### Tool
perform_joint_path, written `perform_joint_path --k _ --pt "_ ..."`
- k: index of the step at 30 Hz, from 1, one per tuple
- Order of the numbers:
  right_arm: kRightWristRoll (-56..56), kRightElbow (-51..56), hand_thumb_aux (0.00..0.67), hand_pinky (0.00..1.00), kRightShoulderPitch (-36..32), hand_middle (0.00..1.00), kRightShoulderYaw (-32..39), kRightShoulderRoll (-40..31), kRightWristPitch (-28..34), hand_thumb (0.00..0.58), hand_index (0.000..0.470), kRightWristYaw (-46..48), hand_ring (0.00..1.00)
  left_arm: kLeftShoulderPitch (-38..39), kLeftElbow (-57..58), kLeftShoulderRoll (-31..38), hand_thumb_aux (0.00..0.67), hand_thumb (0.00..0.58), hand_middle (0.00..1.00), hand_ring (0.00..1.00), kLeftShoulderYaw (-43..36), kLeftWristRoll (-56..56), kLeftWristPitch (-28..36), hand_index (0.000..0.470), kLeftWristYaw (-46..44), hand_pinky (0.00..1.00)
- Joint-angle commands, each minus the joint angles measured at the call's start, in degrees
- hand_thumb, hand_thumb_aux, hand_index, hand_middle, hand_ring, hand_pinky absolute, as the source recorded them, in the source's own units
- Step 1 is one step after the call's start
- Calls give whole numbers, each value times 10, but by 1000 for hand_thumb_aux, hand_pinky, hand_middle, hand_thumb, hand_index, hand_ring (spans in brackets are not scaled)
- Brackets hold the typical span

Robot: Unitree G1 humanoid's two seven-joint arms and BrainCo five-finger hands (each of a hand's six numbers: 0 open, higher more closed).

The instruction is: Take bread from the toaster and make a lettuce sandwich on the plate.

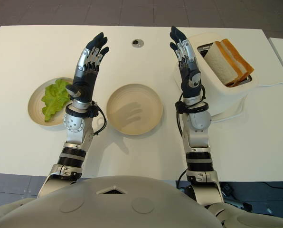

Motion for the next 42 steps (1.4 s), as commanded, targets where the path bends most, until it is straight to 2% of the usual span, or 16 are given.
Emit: perform_joint_path --k 1,8,11,14,18,22,26,29,35,42 --pt "-3 6 0 0 3 0 2 1 -2 0 0 1 0 0 1 0 0 0 0 0 2 1 0 0 -2 0" --pt "-2 4 0 0 5 0 3 -1 -2 0 0 3 0 1 0 -1 0 0 0 0 2 1 0 0 -1 0" --pt "5 -56 0 0 11 0 -10 -12 8 0 0 0 0 1 -3 -1 0 0 0 0 1 1 2 0 -1 0" --pt "-18 -114 0 0 7 0 -59 -45 15 0 0 -13 0 3 -5 -1 0 0 0 0 2 2 2 0 0 0" --pt "-79 -143 0 0 3 0 -169 -113 21 0 0 -44 0 4 -2 -2 0 0 0 0 0 2 0 0 0 0" --pt "-229 -69 0 0 3 0 -256 -207 36 0 0 -98 0 5 0 -3 0 0 0 0 2 3 -2 0 2 0" --pt "-326 42 0 0 18 0 -273 -293 84 0 0 -126 0 0 4 -4 0 0 0 0 3 3 -4 0 3 0" --pt "-297 98 0 0 34 0 -271 -327 99 0 0 -94 0 -4 10 -4 0 0 0 0 4 4 -6 0 2 0" --pt "-133 130 0 0 49 0 -283 -339 107 0 0 11 0 -10 20 -7 0 0 0 0 3 5 -11 0 1 0" --pt "-125 122 0 0 78 0 -250 -355 100 0 0 55 0 -11 19 -5 0 0 0 0 4 4 -11 0 0 0"
